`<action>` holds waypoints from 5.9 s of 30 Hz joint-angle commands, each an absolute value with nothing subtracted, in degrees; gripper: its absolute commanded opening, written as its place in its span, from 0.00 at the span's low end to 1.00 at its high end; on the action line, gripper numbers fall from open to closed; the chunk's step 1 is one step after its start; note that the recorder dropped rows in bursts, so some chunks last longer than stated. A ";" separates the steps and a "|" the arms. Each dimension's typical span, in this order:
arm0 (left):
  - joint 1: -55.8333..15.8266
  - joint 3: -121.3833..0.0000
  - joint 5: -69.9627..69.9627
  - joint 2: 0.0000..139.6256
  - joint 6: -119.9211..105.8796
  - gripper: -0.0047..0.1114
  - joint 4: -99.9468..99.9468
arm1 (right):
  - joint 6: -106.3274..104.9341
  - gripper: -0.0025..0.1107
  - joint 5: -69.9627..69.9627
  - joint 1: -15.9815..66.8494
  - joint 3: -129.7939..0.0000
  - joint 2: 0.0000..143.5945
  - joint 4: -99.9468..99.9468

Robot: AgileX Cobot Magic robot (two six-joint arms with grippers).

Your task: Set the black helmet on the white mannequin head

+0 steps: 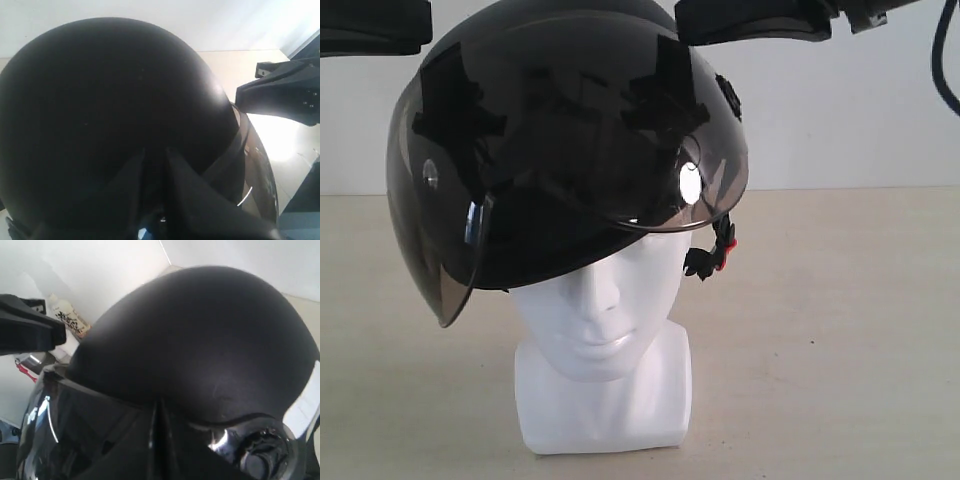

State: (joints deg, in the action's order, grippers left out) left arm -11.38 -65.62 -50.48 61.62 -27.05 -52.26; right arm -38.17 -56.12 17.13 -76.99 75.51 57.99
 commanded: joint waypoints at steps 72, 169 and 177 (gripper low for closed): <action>-17.81 -62.25 -53.95 61.72 -25.35 0.08 -51.04 | -26.03 0.02 -53.43 25.81 -65.03 74.36 43.10; -12.27 -73.03 -49.52 72.07 -23.21 0.08 -35.91 | -1.77 0.02 -27.67 21.14 -56.71 74.57 31.27; -12.27 -72.66 -50.91 72.19 -23.23 0.08 -36.70 | -18.12 0.02 -27.44 21.14 -56.71 74.57 49.19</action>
State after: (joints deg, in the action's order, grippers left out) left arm -12.45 -72.56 -49.35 72.00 -22.83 -35.14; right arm -14.10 -27.83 20.79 -56.40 74.41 45.45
